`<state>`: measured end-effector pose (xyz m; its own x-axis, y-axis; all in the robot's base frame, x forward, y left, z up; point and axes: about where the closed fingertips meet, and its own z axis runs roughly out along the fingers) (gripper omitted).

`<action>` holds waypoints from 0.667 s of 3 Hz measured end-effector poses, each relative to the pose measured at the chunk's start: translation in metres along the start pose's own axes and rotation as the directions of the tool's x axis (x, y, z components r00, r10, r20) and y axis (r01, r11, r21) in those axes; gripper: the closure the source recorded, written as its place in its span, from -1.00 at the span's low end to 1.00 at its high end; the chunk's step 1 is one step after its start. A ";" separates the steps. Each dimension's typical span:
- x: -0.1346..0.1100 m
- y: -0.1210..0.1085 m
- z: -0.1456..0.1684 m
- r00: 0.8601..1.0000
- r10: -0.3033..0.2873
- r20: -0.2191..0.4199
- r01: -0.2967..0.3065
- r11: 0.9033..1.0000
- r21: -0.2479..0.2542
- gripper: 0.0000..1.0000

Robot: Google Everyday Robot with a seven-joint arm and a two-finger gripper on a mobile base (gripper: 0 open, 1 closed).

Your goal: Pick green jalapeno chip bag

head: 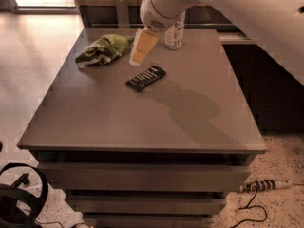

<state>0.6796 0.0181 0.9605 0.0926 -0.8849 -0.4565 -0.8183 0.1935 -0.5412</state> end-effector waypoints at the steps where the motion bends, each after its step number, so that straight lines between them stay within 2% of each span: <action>1: -0.014 -0.009 0.050 0.999 -0.010 0.036 0.011 0.999 -0.048 -1.00; 2: -0.023 -0.012 0.094 0.998 -0.011 0.065 0.017 0.996 -0.088 -1.00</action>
Offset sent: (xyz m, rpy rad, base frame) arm 0.0951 0.0880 -0.0770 0.0612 0.0896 0.1261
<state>0.7411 0.0763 0.9112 0.1388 -0.8575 -0.4955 -0.8634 0.1403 -0.4847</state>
